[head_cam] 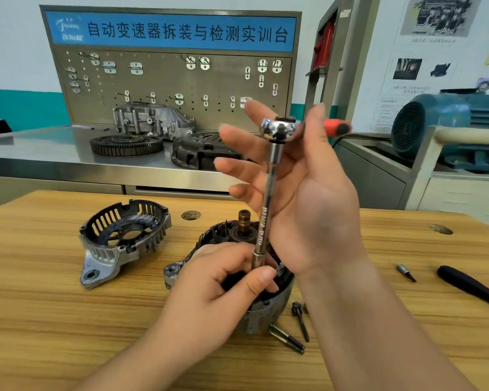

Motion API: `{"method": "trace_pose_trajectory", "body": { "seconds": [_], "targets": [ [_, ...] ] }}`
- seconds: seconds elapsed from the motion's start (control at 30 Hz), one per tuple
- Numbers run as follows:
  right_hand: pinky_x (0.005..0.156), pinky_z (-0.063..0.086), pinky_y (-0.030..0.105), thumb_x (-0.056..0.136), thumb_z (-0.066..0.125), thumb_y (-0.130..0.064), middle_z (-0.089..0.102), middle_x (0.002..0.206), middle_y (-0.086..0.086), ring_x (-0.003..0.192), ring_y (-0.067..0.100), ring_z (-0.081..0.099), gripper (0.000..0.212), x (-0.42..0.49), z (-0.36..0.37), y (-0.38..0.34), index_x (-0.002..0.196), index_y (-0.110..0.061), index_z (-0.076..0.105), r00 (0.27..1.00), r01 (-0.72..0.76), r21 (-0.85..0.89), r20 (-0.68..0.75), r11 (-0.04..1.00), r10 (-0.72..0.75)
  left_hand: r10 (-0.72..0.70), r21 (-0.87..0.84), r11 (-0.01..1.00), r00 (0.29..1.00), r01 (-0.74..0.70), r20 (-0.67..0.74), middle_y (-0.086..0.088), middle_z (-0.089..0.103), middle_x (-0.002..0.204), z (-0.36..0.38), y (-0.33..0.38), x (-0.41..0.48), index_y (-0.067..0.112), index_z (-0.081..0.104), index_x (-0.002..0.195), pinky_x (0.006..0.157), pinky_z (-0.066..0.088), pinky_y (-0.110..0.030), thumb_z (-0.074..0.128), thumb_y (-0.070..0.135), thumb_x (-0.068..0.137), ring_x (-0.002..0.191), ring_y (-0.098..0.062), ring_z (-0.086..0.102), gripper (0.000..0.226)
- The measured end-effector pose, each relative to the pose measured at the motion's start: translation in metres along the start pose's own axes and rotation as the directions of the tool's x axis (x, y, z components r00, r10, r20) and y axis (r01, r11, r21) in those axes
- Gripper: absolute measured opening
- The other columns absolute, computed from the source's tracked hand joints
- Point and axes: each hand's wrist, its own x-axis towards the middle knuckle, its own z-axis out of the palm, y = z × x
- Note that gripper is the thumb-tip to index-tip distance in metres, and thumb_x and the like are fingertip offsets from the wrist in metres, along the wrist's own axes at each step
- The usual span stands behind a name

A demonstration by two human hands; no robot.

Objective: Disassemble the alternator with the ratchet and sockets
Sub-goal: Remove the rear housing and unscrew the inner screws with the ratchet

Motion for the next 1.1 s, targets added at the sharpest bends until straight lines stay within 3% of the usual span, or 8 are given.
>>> {"method": "trace_pose_trajectory", "body": {
  "seconds": [0.17,0.3,0.53,0.6,0.73,0.83,1.0,1.1],
  "targets": [
    [0.06,0.053,0.023,0.092,0.048,-0.038,0.071,0.11,0.002,0.086,0.019,0.066,0.03,-0.0007,0.0001,0.0017,0.11,-0.024,0.067,0.989,0.14,-0.149,-0.033,0.979,-0.146,-0.014,-0.055,0.998,1.0,0.015,0.017,0.016,0.071,0.077,-0.0008,-0.0021,0.0003,0.026,0.069,0.08,0.082,0.046,-0.043,0.05,0.046,0.083,0.082,-0.012,0.066,0.028],
    [0.067,0.052,0.024,0.094,0.051,-0.018,0.066,0.115,-0.002,0.097,0.017,0.064,0.028,-0.0007,0.0021,-0.0012,0.122,-0.017,0.056,0.936,0.351,-0.327,0.1,0.877,-0.337,-0.038,-0.074,0.997,0.999,0.037,0.0,0.015,0.072,0.074,-0.0008,-0.0026,0.0005,0.025,0.069,0.08,0.083,0.047,-0.043,0.052,0.047,0.08,0.079,-0.01,0.068,0.028],
    [0.057,0.051,0.024,0.098,0.029,-0.046,0.074,0.093,0.006,0.077,0.019,0.069,0.052,0.0012,-0.0004,0.0003,0.119,-0.008,0.057,1.0,-0.002,-0.086,0.019,0.996,0.004,0.037,-0.031,0.999,0.999,-0.036,0.014,0.015,0.07,0.081,0.0006,-0.0017,0.001,0.032,0.065,0.085,0.079,0.046,-0.039,0.045,0.043,0.088,0.084,-0.011,0.065,0.023],
    [0.056,0.051,0.023,0.098,0.031,-0.045,0.074,0.092,0.005,0.077,0.017,0.069,0.054,0.0021,-0.0022,0.0014,0.122,-0.002,0.054,1.0,-0.008,-0.082,-0.009,0.997,0.008,0.03,-0.039,0.999,0.999,-0.029,0.022,0.014,0.07,0.08,0.0001,-0.0028,0.0011,0.031,0.065,0.083,0.082,0.047,-0.044,0.045,0.042,0.087,0.084,-0.014,0.066,0.023],
    [0.06,0.052,0.024,0.094,0.048,-0.029,0.071,0.105,0.003,0.086,0.017,0.067,0.025,0.0002,0.0003,0.0039,0.111,-0.022,0.064,0.985,0.173,-0.24,0.015,0.955,-0.174,-0.001,-0.07,0.998,1.0,0.002,0.013,0.012,0.071,0.077,-0.0006,-0.0046,0.0011,0.023,0.066,0.082,0.081,0.049,-0.049,0.049,0.043,0.084,0.081,-0.019,0.067,0.026],
    [0.06,0.052,0.024,0.094,0.048,-0.02,0.069,0.111,0.0,0.087,0.018,0.067,0.022,-0.0005,0.0013,0.0034,0.111,-0.023,0.062,0.963,0.27,-0.274,0.063,0.923,-0.263,0.0,-0.076,0.997,1.0,0.002,0.024,0.01,0.071,0.076,-0.0004,-0.0046,0.0018,0.021,0.066,0.083,0.081,0.049,-0.047,0.049,0.042,0.085,0.079,-0.02,0.067,0.027],
    [0.054,0.049,0.024,0.099,0.033,-0.038,0.073,0.099,0.005,0.068,0.017,0.068,0.041,-0.0004,0.0,0.0024,0.116,-0.011,0.058,0.999,0.046,-0.043,-0.017,0.998,-0.047,0.015,-0.058,0.998,1.0,-0.014,0.015,0.014,0.07,0.08,0.0002,-0.0028,0.0007,0.027,0.066,0.084,0.082,0.048,-0.048,0.045,0.044,0.087,0.083,-0.016,0.066,0.027],
    [0.051,0.049,0.021,0.099,0.032,-0.041,0.074,0.093,0.004,0.068,0.016,0.068,0.046,0.0003,-0.0032,0.0032,0.117,-0.005,0.056,0.999,0.018,-0.02,-0.048,1.0,-0.019,0.013,-0.054,0.998,0.999,-0.011,0.031,0.016,0.071,0.081,-0.0002,-0.0025,0.0009,0.03,0.065,0.083,0.084,0.046,-0.046,0.045,0.044,0.087,0.085,-0.014,0.066,0.025]
  ]
}}
